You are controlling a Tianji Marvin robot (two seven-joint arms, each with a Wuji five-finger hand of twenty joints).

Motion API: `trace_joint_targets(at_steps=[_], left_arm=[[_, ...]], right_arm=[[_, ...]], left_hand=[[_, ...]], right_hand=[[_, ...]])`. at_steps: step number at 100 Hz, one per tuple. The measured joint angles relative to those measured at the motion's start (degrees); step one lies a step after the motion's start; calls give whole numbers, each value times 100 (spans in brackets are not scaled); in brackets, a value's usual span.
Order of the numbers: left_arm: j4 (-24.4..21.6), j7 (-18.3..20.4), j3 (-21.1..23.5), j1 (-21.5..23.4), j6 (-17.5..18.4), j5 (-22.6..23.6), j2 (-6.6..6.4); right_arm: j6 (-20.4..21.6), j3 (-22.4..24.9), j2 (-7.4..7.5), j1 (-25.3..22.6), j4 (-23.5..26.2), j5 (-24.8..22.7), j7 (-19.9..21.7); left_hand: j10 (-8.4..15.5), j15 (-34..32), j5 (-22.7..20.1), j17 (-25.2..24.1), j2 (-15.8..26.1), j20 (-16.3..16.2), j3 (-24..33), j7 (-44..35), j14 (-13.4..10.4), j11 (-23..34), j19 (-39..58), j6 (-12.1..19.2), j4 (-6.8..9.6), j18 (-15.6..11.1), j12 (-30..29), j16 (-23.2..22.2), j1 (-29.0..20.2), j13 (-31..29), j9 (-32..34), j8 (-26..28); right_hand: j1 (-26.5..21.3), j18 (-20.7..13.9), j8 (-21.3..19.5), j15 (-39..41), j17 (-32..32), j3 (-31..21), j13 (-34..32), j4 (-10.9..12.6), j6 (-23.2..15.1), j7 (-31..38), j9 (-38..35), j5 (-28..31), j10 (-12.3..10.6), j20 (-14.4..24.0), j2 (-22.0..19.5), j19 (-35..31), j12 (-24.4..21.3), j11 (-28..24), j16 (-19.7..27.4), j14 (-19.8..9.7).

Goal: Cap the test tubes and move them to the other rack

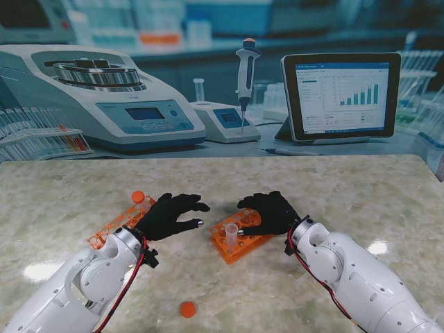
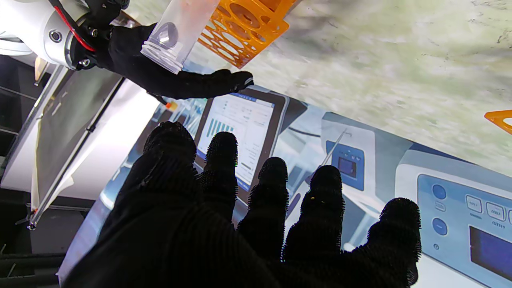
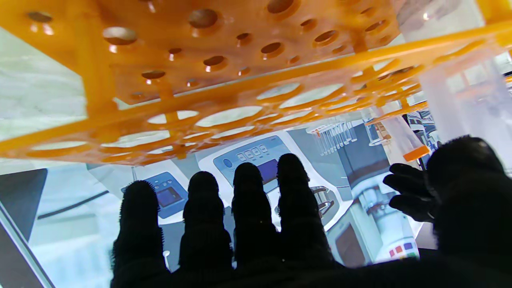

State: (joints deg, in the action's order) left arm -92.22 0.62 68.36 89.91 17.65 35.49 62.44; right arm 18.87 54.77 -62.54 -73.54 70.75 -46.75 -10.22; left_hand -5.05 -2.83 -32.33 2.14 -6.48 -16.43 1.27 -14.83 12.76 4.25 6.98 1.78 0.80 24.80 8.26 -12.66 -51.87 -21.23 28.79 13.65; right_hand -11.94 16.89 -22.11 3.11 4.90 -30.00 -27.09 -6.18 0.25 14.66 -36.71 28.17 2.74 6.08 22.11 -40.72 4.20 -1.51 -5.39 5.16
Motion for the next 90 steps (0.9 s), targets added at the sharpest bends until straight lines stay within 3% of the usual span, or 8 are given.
trace_joint_targets(at_steps=[44, 90], left_arm=[[-15, 53, 9, 12, -7, 8, -9], [-3, 56, 0, 1, -5, 13, -13]], right_arm=[[112, -39, 13, -73, 146, -28, 70], [293, 233, 83, -409, 501, -183, 242]], left_hand=[[0, 0, 0, -17, 3, 0, -10, 0, 0, 0, 0, 0, 0, 0, 0, 0, 0, 0, 0, 0], [0, 0, 0, -28, 3, 0, -12, 0, 0, 0, 0, 0, 0, 0, 0, 0, 0, 0, 0, 0]], right_hand=[[61, 0, 55, 0, -42, -25, 0, -2, 0, 0, 0, 0, 0, -66, 0, 0, 0, 0, 0, 0], [129, 11, 58, 0, -74, -164, 0, -4, 0, 2, 0, 0, 1, -126, 136, 0, 0, 0, 0, 0]])
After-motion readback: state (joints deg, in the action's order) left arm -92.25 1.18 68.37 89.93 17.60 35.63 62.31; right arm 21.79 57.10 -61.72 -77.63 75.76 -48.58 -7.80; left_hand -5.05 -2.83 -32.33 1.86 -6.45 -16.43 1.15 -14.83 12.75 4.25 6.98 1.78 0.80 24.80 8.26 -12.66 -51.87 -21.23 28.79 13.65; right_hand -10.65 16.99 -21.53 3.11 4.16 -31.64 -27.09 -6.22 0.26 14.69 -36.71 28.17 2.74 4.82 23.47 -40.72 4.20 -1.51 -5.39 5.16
